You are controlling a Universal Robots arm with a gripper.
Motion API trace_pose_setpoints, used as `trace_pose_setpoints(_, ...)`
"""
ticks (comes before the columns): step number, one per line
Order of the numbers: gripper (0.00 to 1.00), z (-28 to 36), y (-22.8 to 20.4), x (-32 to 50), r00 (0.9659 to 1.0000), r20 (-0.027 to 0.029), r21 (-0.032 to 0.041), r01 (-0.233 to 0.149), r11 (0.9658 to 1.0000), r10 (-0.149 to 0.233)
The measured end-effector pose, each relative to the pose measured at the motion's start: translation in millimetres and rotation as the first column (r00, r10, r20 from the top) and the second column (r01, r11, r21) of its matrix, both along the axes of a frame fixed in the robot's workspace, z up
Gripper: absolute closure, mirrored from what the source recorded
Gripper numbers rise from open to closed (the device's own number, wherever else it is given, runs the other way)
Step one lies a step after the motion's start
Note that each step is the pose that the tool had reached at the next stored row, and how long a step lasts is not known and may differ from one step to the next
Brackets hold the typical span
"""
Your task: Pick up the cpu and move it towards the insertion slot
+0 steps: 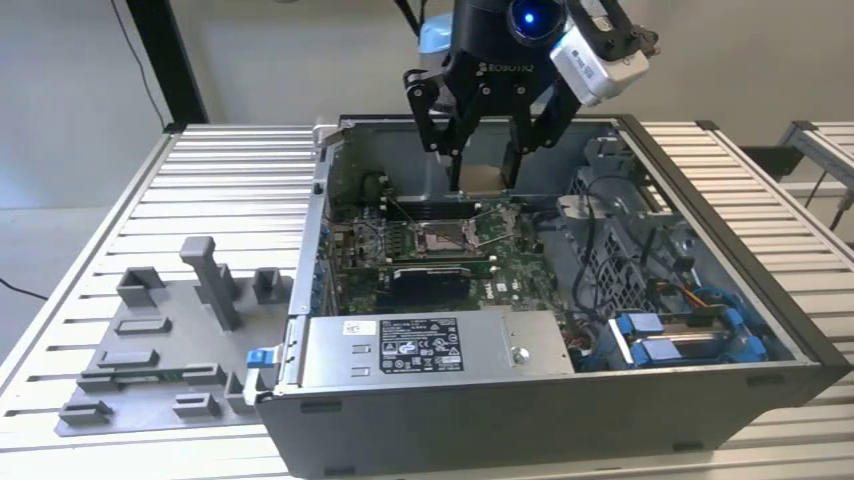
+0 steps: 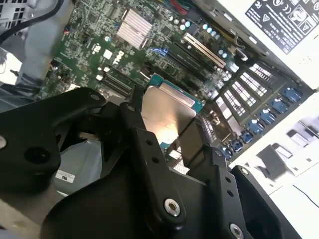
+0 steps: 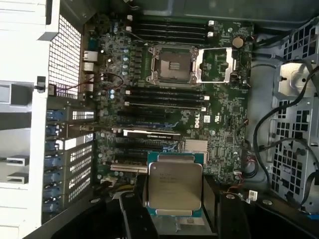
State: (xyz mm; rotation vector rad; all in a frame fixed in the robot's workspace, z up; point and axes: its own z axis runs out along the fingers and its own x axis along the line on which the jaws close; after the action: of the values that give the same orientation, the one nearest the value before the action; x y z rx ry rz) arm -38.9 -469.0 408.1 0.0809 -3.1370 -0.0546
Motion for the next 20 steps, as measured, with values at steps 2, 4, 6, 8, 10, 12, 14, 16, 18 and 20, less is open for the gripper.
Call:
trace_pose_setpoints(2,1.00,0.0,0.0,5.9,1.0000,0.0000,0.0000,0.000,1.0000,0.000)
trace_pose_setpoints(4,1.00,0.0,0.0,9.9,1.0000,-0.0001,0.0000,0.000,1.0000,0.000)
trace_pose_setpoints(6,1.00,0.0,0.0,13.0,1.0000,-0.0001,0.0000,0.000,1.0000,0.000)
trace_pose_setpoints(8,1.00,0.0,0.0,15.3,1.0000,-0.0001,0.0000,0.000,1.0000,0.000)
trace_pose_setpoints(10,1.00,0.0,0.0,15.6,1.0000,0.0000,0.0000,0.000,1.0000,0.000)
trace_pose_setpoints(12,1.00,0.0,0.0,15.7,1.0000,0.0000,0.0001,0.000,1.0000,0.000)
trace_pose_setpoints(14,1.00,0.0,0.0,15.8,1.0000,0.0000,0.0001,0.000,1.0000,0.000)
trace_pose_setpoints(16,1.00,0.0,0.0,15.8,1.0000,0.0000,0.0001,0.000,1.0000,0.000)
trace_pose_setpoints(18,1.00,0.0,0.0,15.8,1.0000,0.0000,0.0001,0.000,1.0000,0.000)
trace_pose_setpoints(20,1.00,0.0,0.2,15.9,1.0000,0.0000,0.0000,0.000,1.0000,0.000)
